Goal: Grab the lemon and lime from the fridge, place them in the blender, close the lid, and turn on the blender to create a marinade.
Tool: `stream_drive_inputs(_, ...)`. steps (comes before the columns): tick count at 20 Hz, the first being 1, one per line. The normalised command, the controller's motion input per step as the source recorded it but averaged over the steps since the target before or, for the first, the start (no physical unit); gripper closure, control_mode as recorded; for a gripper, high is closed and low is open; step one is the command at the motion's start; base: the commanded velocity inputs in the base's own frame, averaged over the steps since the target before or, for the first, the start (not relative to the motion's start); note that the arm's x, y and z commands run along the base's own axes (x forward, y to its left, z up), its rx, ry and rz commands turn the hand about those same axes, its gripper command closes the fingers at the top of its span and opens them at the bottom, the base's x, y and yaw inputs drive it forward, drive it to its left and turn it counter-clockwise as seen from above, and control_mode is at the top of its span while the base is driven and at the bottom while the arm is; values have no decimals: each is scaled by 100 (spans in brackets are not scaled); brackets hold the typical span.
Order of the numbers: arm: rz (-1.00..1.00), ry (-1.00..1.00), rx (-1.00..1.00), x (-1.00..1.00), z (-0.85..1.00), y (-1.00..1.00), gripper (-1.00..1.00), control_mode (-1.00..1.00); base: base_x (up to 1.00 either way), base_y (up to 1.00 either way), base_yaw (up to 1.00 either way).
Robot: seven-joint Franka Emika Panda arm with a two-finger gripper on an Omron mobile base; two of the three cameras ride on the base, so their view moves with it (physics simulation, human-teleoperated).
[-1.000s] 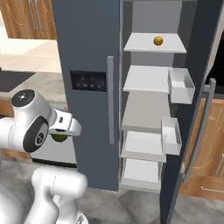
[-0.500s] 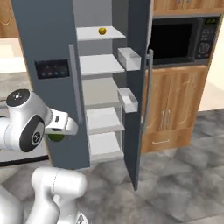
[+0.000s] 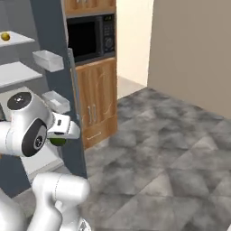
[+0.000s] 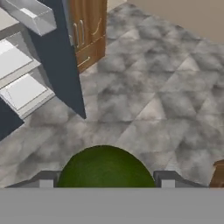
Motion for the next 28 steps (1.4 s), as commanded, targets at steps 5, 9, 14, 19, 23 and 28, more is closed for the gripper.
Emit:
stream_drive_inputs(5,0,0,0,0,0,0,100,100,-12,0,-98)
stream_drive_inputs(9,0,0,0,0,0,0,100,100,-6,0,-100)
stream_drive_inputs(14,0,0,0,0,0,0,100,100,-4,6,-94)
stream_drive_inputs(19,0,0,0,0,0,0,100,100,54,53,-68)
stream_drive_inputs(23,0,0,0,0,0,0,100,100,100,63,-48)
stream_drive_inputs(28,0,0,0,0,0,0,100,100,64,44,-49)
